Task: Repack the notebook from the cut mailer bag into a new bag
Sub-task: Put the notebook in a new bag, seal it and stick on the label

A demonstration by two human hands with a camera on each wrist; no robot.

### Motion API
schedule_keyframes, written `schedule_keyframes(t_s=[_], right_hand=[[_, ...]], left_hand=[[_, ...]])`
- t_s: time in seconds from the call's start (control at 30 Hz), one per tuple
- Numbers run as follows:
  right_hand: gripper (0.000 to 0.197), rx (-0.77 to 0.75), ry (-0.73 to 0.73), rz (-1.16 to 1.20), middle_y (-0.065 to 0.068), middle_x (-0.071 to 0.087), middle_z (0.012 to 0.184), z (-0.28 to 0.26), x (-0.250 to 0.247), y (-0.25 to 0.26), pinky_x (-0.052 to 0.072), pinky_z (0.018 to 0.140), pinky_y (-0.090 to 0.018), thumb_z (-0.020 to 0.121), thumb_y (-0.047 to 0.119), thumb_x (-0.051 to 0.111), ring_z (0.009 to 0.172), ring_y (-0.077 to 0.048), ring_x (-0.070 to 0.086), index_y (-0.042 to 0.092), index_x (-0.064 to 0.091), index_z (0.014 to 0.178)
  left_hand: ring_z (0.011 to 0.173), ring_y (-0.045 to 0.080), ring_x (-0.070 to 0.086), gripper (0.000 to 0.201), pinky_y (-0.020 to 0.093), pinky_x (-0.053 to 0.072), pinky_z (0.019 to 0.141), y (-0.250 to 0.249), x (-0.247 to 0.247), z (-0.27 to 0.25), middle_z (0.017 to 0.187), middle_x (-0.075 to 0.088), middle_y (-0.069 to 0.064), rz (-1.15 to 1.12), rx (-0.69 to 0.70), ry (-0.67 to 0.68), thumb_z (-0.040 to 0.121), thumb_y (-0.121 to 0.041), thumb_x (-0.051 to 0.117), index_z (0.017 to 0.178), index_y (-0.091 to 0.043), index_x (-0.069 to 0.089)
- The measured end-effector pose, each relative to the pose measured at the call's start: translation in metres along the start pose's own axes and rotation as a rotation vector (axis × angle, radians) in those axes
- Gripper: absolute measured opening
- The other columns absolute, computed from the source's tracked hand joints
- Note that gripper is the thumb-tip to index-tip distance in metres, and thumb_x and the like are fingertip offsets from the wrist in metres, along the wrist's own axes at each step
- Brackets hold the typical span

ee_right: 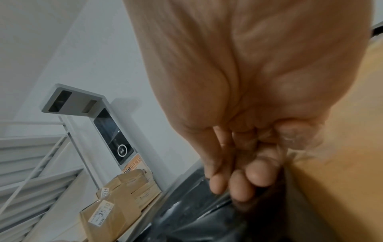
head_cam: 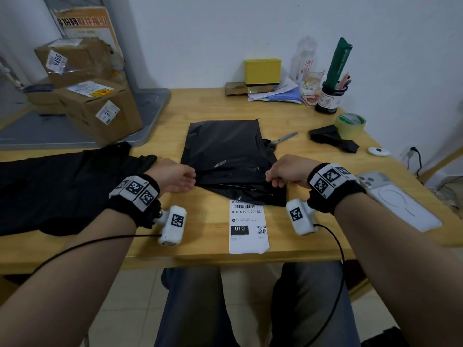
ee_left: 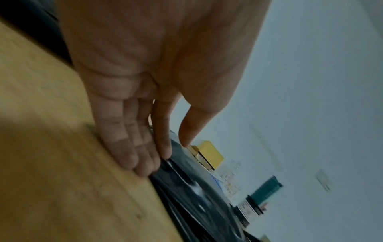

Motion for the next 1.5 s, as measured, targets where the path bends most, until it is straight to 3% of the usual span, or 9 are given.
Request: schedule_keyframes(t_s=[0.23,0.43,0.57,0.67,1.0,1.13,1.27,1.4,1.5], right_hand=[[0.047,-0.046,-0.015,0.05,0.002,0.049,0.056,-0.033,0.009,0.008,0.025,0.049,-0.027,0.101,0.053,0.05,0.05,-0.014,0.039,0.012,0.073,0.098],[0.039,-0.1,0.032,-0.109,0.004,0.047,0.05,-0.06,0.02,0.011,0.032,0.049,-0.027,0.094,0.052,0.064,0.048,-0.016,0.04,0.016,0.078,0.089],[0.043,-0.064,0.056,-0.146,0.002,0.047,0.054,-0.067,0.031,0.0,0.033,0.047,-0.026,0.093,0.048,0.068,0.049,-0.017,0.04,0.006,0.078,0.096],[0.041,-0.042,0.05,-0.107,0.004,0.043,0.049,-0.07,0.035,-0.007,0.033,0.048,-0.025,0.093,0.045,0.069,0.049,-0.017,0.038,0.005,0.076,0.094],[0.031,-0.041,0.056,-0.008,0.004,0.038,0.045,-0.075,0.034,-0.015,0.03,0.047,-0.027,0.094,0.042,0.069,0.045,-0.018,0.034,0.015,0.07,0.078],[0.031,-0.035,0.057,0.024,0.005,0.04,0.044,-0.076,0.033,-0.015,0.029,0.048,-0.027,0.095,0.041,0.068,0.044,-0.016,0.035,0.012,0.072,0.084],[0.03,-0.034,0.057,0.056,0.002,0.04,0.048,-0.077,0.034,-0.016,0.027,0.047,-0.026,0.096,0.039,0.067,0.044,-0.016,0.033,0.013,0.069,0.08],[0.03,-0.023,0.064,0.062,0.001,0.039,0.049,-0.077,0.034,-0.016,0.027,0.046,-0.026,0.096,0.039,0.067,0.044,-0.016,0.034,0.012,0.069,0.083],[0.031,-0.015,0.067,0.062,0.001,0.039,0.049,-0.076,0.034,-0.016,0.027,0.046,-0.025,0.096,0.039,0.067,0.044,-0.016,0.034,0.012,0.069,0.082]], left_hand=[[0.092,0.029,0.073,0.03,0.036,0.061,0.074,-0.001,0.05,-0.044,0.1,0.075,0.017,0.126,-0.022,0.199,0.097,-0.025,0.061,0.113,0.0,0.065],[0.089,0.027,0.074,0.026,0.036,0.062,0.072,-0.003,0.072,-0.068,0.104,0.074,0.014,0.183,0.05,0.231,0.096,-0.021,0.063,0.115,-0.005,0.065],[0.074,0.01,0.066,0.022,0.022,0.05,0.06,0.002,0.082,-0.084,0.089,0.073,-0.001,0.457,0.17,0.244,0.086,-0.03,0.074,0.103,-0.016,0.075],[0.083,0.004,0.062,0.025,0.019,0.046,0.069,0.006,0.102,-0.096,0.089,0.072,-0.011,0.679,0.33,0.291,0.075,-0.039,0.083,0.093,-0.023,0.079],[0.087,0.006,0.065,0.027,0.036,0.055,0.087,0.014,0.138,-0.102,0.083,0.073,-0.012,0.834,0.396,0.305,0.063,-0.047,0.086,0.078,-0.026,0.078],[0.089,0.003,0.064,0.022,0.027,0.055,0.083,0.01,0.133,-0.101,0.087,0.074,-0.014,0.82,0.387,0.302,0.072,-0.047,0.081,0.079,-0.025,0.08],[0.088,0.005,0.066,0.02,0.035,0.057,0.086,0.01,0.133,-0.102,0.084,0.075,-0.014,0.855,0.398,0.3,0.073,-0.046,0.08,0.075,-0.026,0.081],[0.093,0.016,0.069,0.026,0.039,0.057,0.089,0.009,0.133,-0.1,0.094,0.077,-0.002,0.888,0.377,0.329,0.076,-0.045,0.078,0.079,-0.019,0.081],[0.081,0.02,0.066,0.034,0.033,0.052,0.073,0.007,0.129,-0.1,0.088,0.075,0.006,0.89,0.344,0.362,0.084,-0.043,0.072,0.087,-0.009,0.079]])
Point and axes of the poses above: each hand's wrist, its own z-axis towards the middle knuckle, its own x-axis out of the palm, y = z × x, the point moved 4 cm from there along z, towards the middle knuckle
